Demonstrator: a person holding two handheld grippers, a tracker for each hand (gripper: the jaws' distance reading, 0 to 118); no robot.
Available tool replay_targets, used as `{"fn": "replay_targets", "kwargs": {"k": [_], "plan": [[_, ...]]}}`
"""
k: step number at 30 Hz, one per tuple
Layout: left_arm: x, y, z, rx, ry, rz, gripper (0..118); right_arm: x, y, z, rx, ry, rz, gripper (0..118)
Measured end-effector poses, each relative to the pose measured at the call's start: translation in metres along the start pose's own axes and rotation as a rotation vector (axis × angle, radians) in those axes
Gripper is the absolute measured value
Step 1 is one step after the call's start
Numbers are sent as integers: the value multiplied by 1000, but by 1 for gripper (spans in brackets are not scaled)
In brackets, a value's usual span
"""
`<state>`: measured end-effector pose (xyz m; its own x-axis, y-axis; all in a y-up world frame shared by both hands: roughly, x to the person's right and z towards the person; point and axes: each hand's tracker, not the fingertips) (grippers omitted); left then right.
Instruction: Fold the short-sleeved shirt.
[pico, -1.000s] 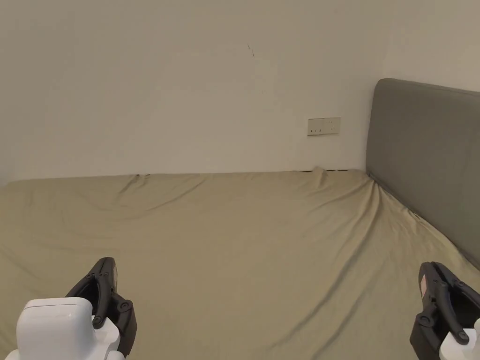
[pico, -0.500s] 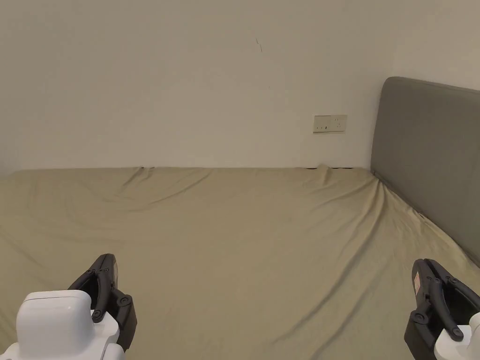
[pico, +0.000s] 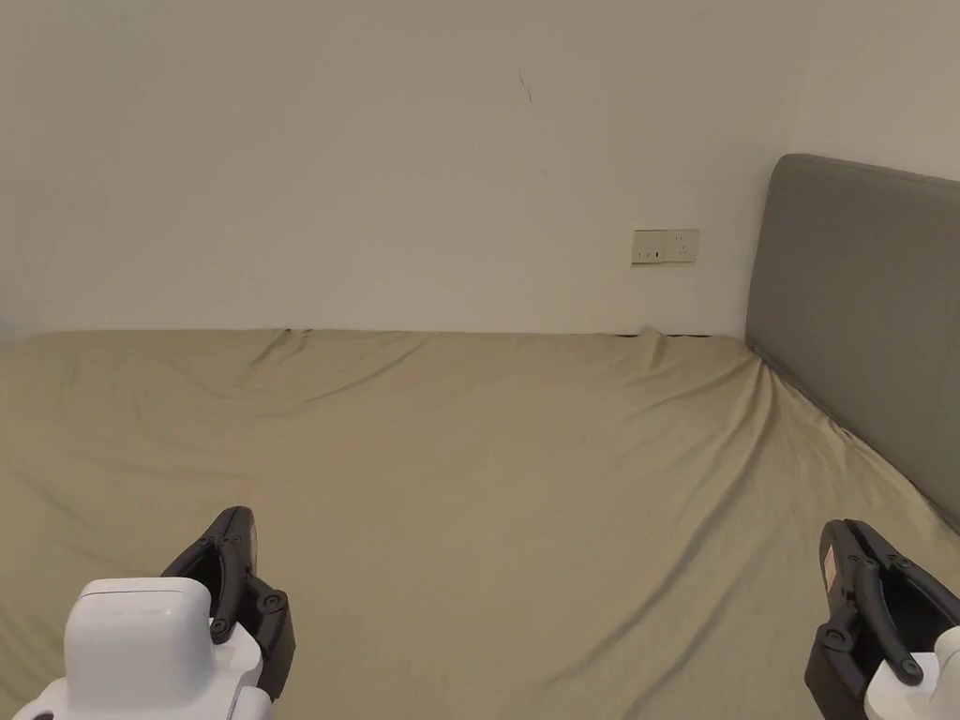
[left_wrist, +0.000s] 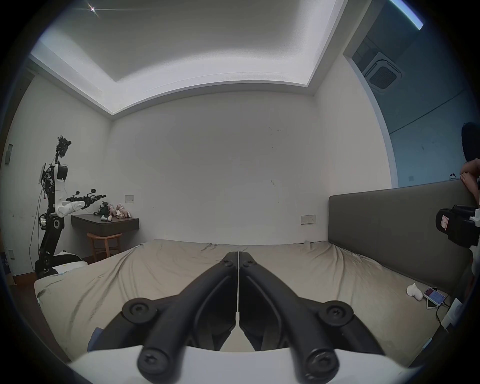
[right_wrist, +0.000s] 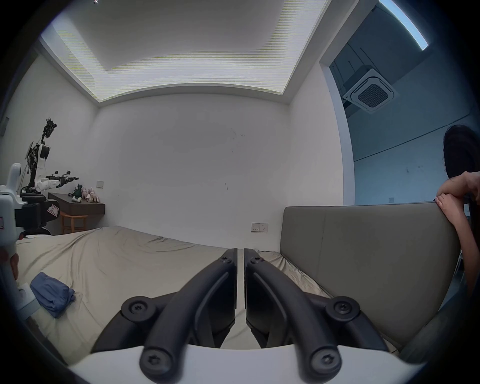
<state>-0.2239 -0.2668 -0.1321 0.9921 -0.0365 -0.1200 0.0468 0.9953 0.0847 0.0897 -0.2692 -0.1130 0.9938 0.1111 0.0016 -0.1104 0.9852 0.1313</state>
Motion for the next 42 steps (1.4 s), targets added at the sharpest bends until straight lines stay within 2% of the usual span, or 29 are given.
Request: {"fn": "replay_targets", "kwargs": {"k": [26,27,28,29,30,31,32,34,35,39,42], "plan": [[1,1,3,7,-5,3,3,-3,7,0,-17,26,-3,7],[-1,1,3,7,-4,12,8,-3,6,0,-15,24,0,8],[-2,0,3,5,-5,23,16,-4,5,1,-13,15,5,11],[-4,1,3,-1,-8,34,20,-5,5,1,-12,9,6,17],[-6,1,3,-4,-10,43,24,-4,5,1,-13,7,3,27],[-6,1,3,-6,-8,48,32,-3,5,1,-15,9,-5,47],[-6,0,3,-5,-4,50,48,-2,5,1,-18,10,-13,67],[-7,0,4,1,0,52,109,-1,6,0,-23,8,-27,105],[-8,0,3,-11,-1,57,112,-1,6,0,-22,1,-30,112],[-9,0,6,2,-1,71,116,1,5,4,-3,4,-41,118],[-10,-1,5,0,-4,80,118,1,6,4,-1,7,-38,118]]}}
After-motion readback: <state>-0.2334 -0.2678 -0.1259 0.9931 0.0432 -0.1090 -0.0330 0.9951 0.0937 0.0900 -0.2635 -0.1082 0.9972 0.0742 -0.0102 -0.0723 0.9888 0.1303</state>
